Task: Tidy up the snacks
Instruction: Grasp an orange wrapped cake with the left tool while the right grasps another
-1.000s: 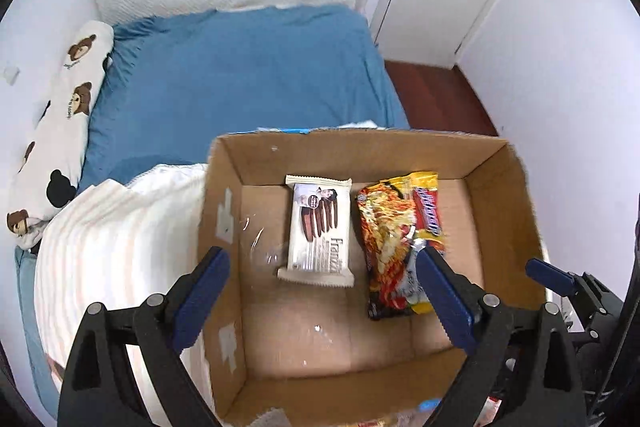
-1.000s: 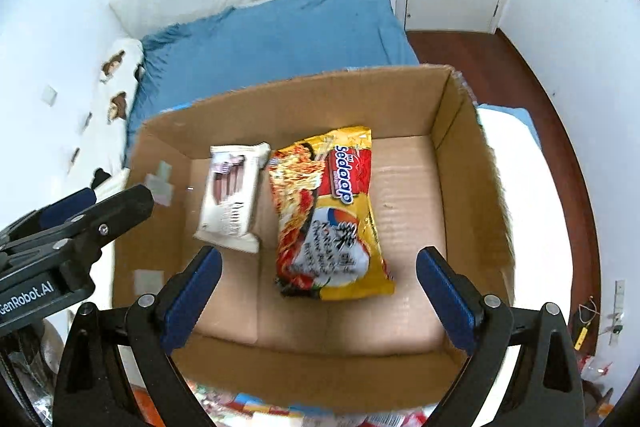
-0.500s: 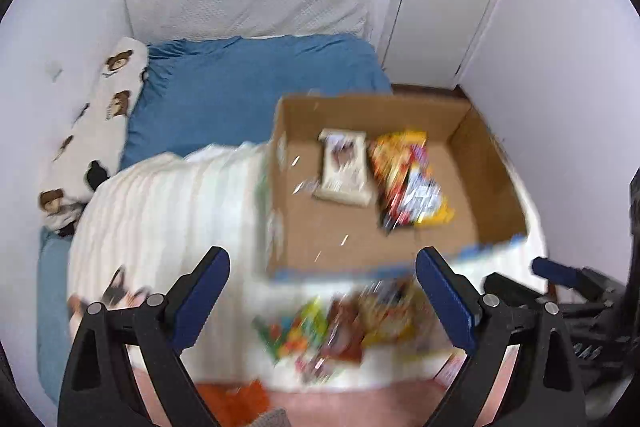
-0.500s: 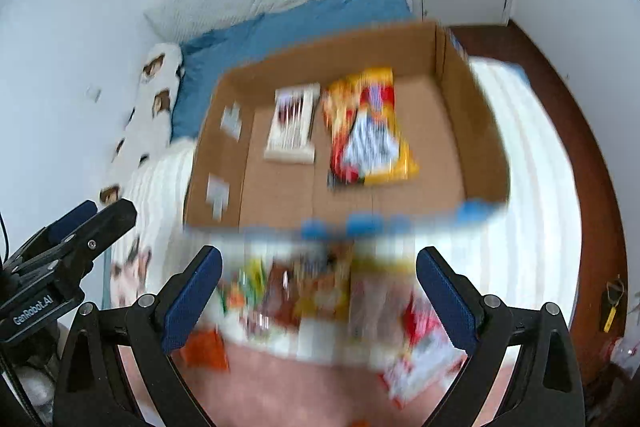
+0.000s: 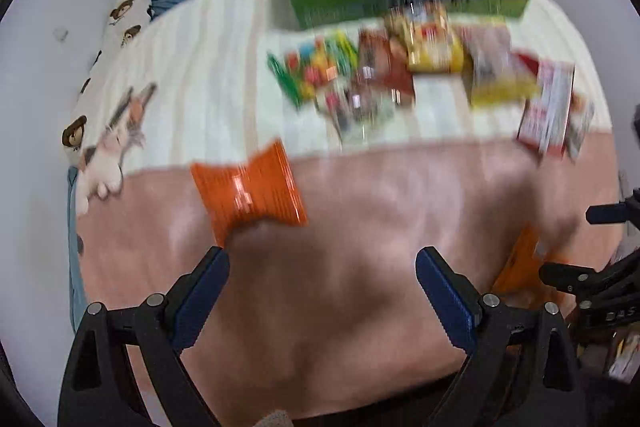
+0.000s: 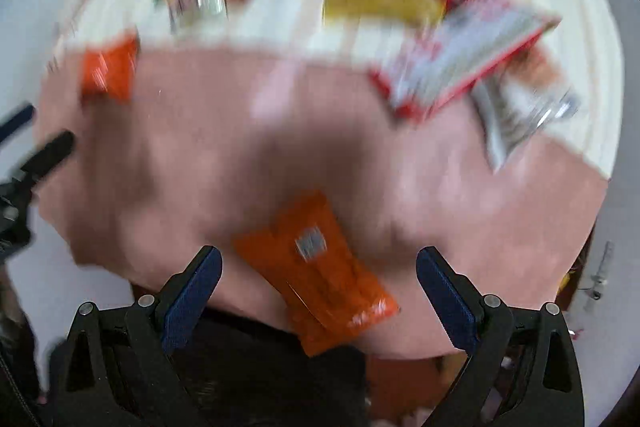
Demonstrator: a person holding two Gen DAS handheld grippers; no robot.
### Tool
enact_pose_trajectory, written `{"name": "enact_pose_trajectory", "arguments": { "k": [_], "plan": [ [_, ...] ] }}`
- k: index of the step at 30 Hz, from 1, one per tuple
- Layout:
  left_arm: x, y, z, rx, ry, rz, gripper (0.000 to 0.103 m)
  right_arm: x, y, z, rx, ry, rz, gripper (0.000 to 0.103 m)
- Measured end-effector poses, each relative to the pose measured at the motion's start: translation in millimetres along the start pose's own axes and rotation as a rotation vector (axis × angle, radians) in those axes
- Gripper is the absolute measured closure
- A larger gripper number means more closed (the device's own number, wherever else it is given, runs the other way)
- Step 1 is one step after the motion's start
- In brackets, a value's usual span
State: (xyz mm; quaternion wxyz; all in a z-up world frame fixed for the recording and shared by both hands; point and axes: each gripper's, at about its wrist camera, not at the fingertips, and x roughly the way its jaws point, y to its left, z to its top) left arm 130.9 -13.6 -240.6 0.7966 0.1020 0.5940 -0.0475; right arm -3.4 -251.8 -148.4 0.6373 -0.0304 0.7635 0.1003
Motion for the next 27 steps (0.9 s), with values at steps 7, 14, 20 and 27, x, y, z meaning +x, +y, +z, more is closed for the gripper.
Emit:
{"name": "enact_pose_trajectory", "arguments": {
  "k": [7,14,20,27],
  "plan": [
    [31,4,-25,0.075,0.074,0.043,0.007,53,-3,-18,0.037,0.089,-0.056,0.037],
    [46,24,8,0.237,0.057,0.132,0.008,28,5,23,0.205,-0.025,0.088,0.039],
    [90,34,36,0.466,0.110,0.275,0.007,28,26,54,0.191,-0.013,0.107,0.039],
    [106,50,67,0.428,0.132,0.178,0.022,28,22,60,0.222,0.002,0.123,0.039]
  ]
}}
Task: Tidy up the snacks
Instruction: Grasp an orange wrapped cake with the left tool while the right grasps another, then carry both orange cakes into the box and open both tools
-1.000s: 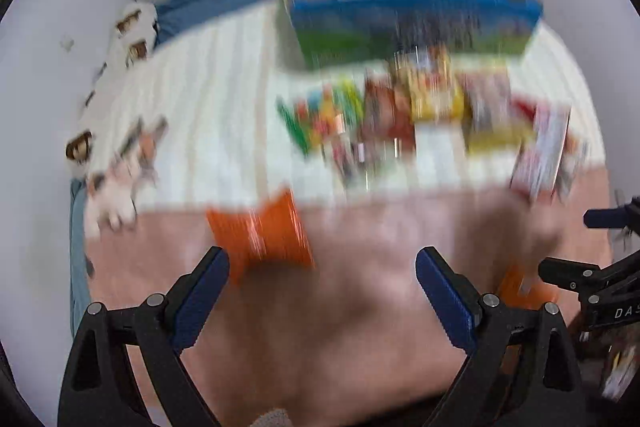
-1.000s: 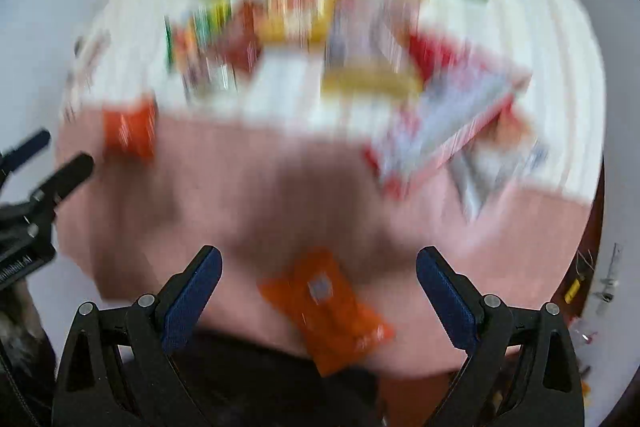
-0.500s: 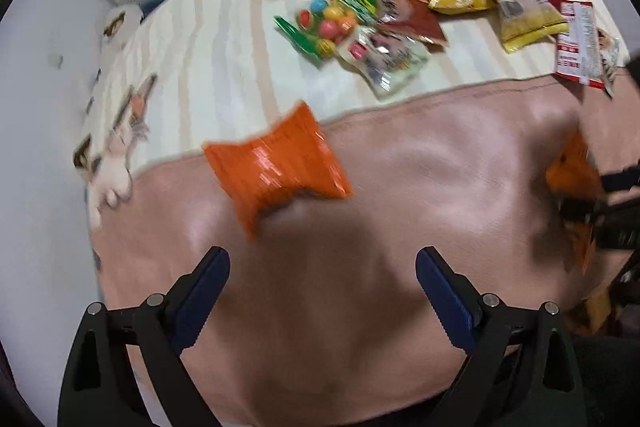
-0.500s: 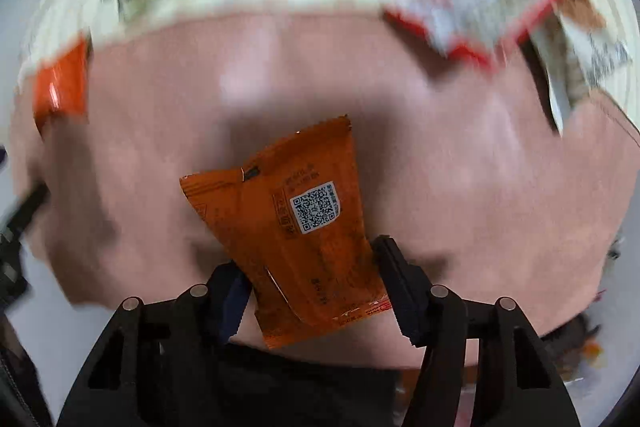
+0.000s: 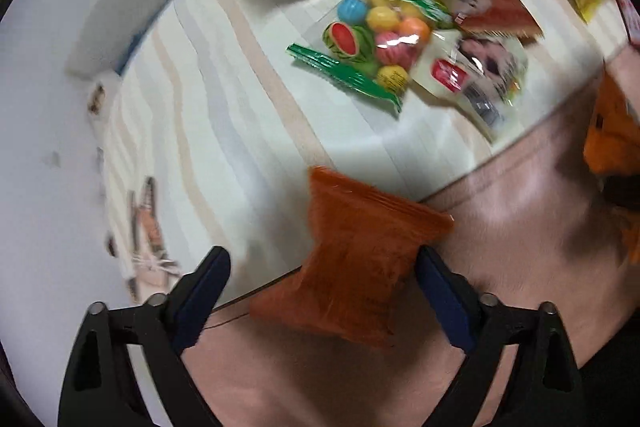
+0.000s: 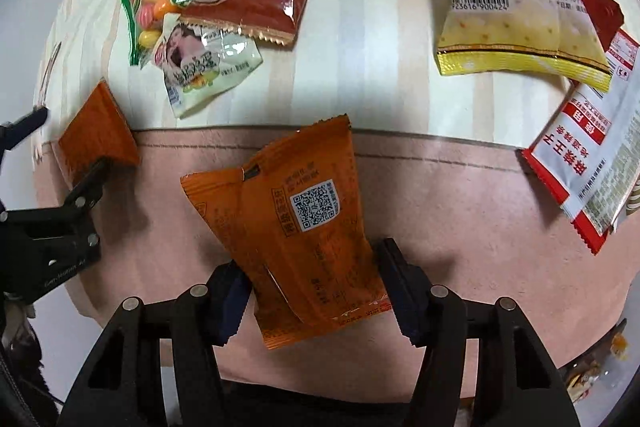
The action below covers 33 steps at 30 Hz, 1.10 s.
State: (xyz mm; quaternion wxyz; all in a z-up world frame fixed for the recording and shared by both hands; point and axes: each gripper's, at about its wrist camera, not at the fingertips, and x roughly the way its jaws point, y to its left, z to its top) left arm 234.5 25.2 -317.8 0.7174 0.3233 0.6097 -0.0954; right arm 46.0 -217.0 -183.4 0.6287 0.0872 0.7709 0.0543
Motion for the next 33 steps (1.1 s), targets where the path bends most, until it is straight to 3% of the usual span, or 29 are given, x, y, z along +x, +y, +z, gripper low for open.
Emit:
{"name": "enact_pose_trajectory", "arguments": {
  "k": [3,9,11,13,19,20,21,23,26,30,33],
  "plan": [
    [13,15,0,-0.108,0.067,-0.134,0.053,-8,-8,15,0.043,0.000,0.030,0.039],
    [25,48,-27,-0.478,0.142,-0.366,0.053,-22,-21,18,0.074,-0.006,0.083,0.040],
    [27,54,-41,-0.601,0.161,-0.463,0.053,-27,-18,21,0.063,0.014,0.114,0.037],
    [33,54,-48,-0.661,0.167,-0.514,0.053,-29,-19,21,0.047,0.022,0.128,0.027],
    [33,51,-53,-0.712,0.154,-0.473,0.053,-6,-25,10,0.034,0.016,0.085,0.027],
    [25,44,-55,-0.720,0.144,-0.455,0.055,-6,-25,8,0.026,0.002,0.063,0.030],
    [20,41,-57,-0.725,0.136,-0.438,0.056,-6,-23,5,0.004,-0.018,0.015,0.040],
    [4,27,-63,-0.739,0.121,-0.410,0.058,-7,-19,-2,-0.030,-0.054,-0.026,0.044],
    [-15,11,-74,-0.754,0.105,-0.405,0.059,-20,-28,-11,-0.031,-0.082,0.011,0.056],
    [-51,-1,-83,-0.781,0.068,-0.439,0.059,-56,-39,-17,-0.037,-0.113,0.080,0.057],
    [-89,0,-76,-0.798,-0.002,-0.479,0.059,-92,-53,-15,-0.030,-0.150,0.146,0.057]
  ]
}}
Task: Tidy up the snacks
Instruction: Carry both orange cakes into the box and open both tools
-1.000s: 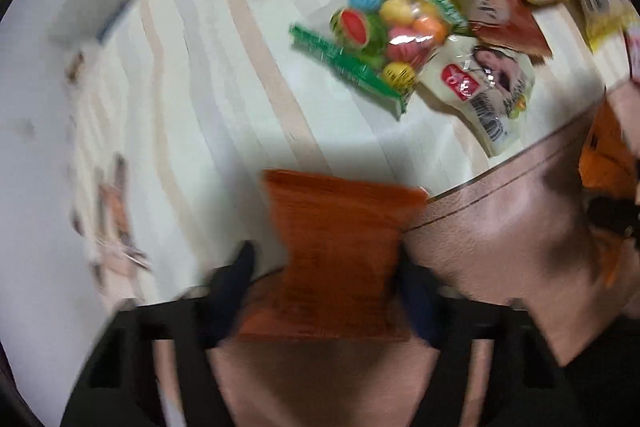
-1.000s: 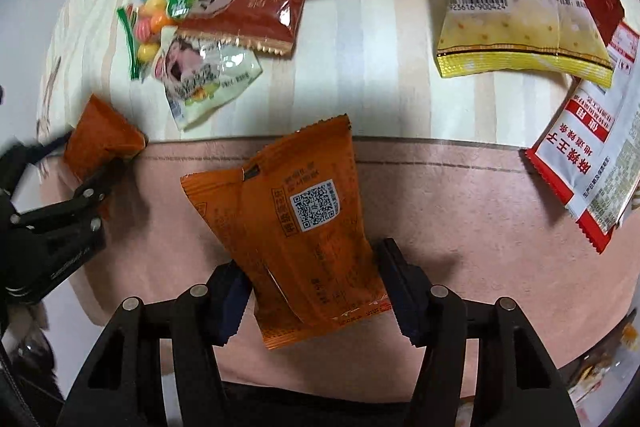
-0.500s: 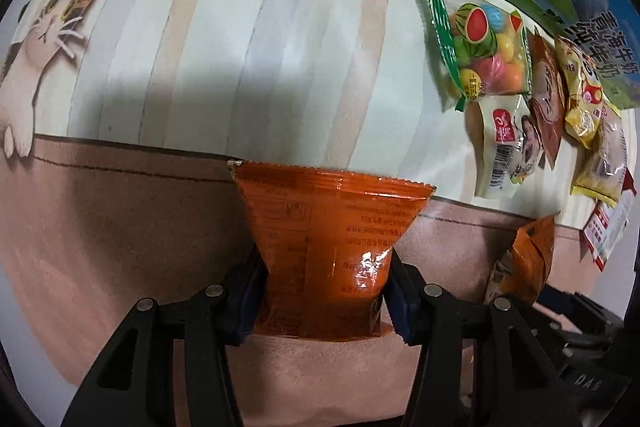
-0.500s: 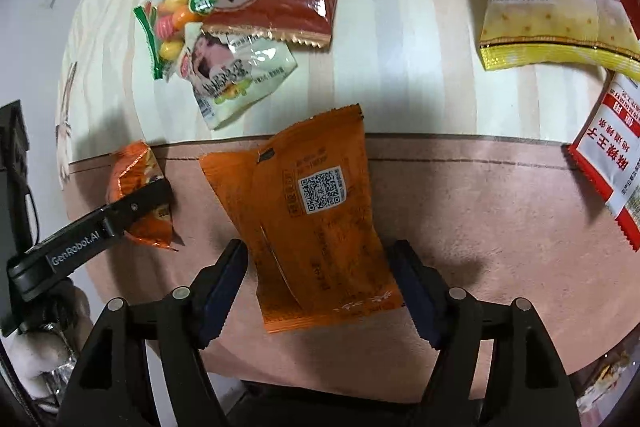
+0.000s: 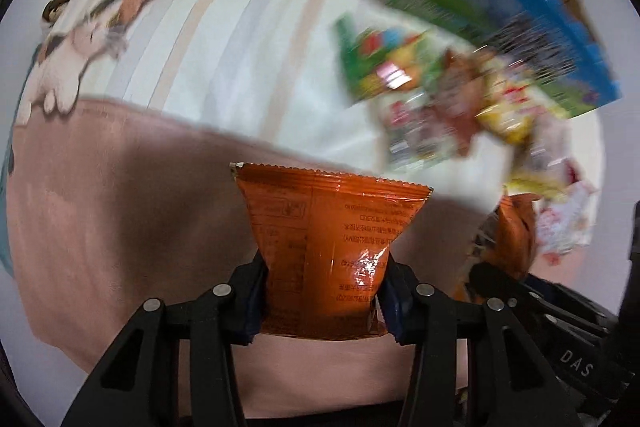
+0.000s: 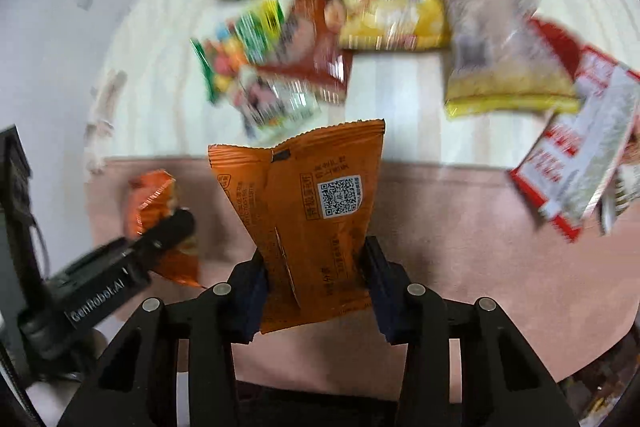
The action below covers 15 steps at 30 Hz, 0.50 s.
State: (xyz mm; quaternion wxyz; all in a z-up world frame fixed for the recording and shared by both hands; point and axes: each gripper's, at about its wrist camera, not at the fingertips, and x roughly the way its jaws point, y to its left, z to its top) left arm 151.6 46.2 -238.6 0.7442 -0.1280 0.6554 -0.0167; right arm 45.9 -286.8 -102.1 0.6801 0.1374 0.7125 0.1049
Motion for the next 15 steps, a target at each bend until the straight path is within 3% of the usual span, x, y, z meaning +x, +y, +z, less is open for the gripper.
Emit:
{"name": "enact_pose_trajectory", "arguments": {
  "k": [3,7,12,15],
  "plan": [
    [-39,-25,18,0.017,-0.069,-0.063,0.059,-48,-10,19,0.001,-0.065,0.042,0.057],
    [-81,-51,81,0.068,-0.138,-0.131,0.059,-111,-13,55,0.001,-0.168,0.083,0.057],
    [-99,-98,149,0.121,-0.194,-0.141,0.059,-143,6,116,0.008,-0.269,0.052,0.057],
    [-88,-115,187,0.136,-0.177,-0.130,0.059,-147,9,157,0.022,-0.307,0.031,0.057]
  ]
}}
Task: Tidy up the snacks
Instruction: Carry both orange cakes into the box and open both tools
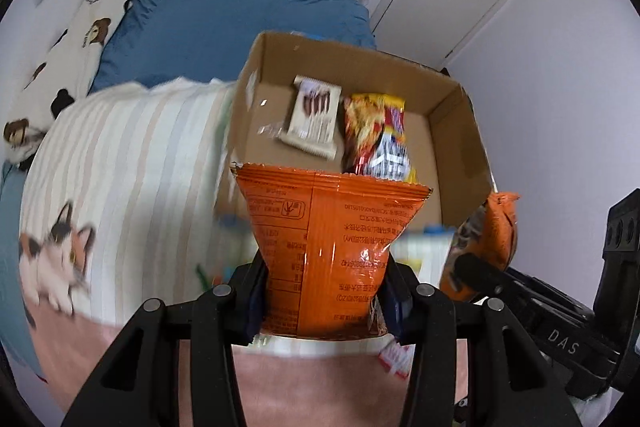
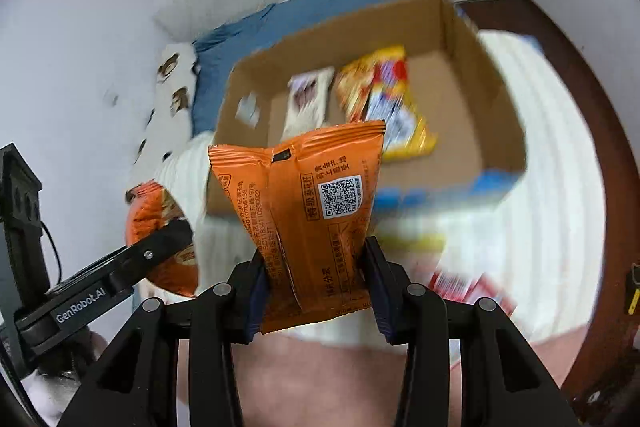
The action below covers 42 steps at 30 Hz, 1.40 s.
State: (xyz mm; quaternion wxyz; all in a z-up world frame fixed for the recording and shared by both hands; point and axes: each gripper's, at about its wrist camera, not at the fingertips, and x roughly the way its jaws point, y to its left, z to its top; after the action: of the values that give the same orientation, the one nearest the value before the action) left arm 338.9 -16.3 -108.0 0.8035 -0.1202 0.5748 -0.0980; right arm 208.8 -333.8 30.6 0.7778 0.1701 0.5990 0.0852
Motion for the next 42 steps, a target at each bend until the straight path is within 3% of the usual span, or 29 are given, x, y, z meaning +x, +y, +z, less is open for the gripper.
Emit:
{"name": "enact_pose_trajectory", "arguments": {
  "k": [5,10,20,21,22,23,24,28,30,37,42],
  "plan": [
    [56,3,55,-0.030,0.118,0.023,0.059,39,-2,53,0.029,0.050,-0.017,0.057],
    [112,15,82,-0.080,0.255,0.040,0.059,92,-4,74,0.058,0.114,-0.021,0.057],
    [160,24,90,-0.075,0.358,0.083,0.059,167,3,79,0.028,0.230,-0.021,0.055],
    [164,25,89,-0.074,0.369,0.083,0.058,175,4,78,0.026,0.271,-0.019,0.050],
    [168,26,87,-0.074,0.385,0.073,0.058,183,4,79,0.021,0.291,-0.024,0.032],
    [171,27,85,-0.076,0.396,0.073,0.057,188,4,79,0.012,0.301,-0.029,0.021],
    [173,28,83,-0.074,0.395,0.079,0.052,190,4,79,0.005,0.302,-0.034,0.007],
    [174,20,79,-0.042,0.387,0.080,0.037,190,5,75,-0.016,0.305,-0.064,0.006],
    [173,13,77,-0.016,0.377,0.094,0.018,188,4,74,-0.017,0.301,-0.074,0.006],
    [152,5,75,-0.003,0.301,0.096,0.017,152,-7,62,-0.030,0.245,-0.101,0.006],
    [118,-5,70,0.034,0.179,0.124,0.017,114,-8,55,-0.051,0.154,-0.151,0.006]
  ]
}}
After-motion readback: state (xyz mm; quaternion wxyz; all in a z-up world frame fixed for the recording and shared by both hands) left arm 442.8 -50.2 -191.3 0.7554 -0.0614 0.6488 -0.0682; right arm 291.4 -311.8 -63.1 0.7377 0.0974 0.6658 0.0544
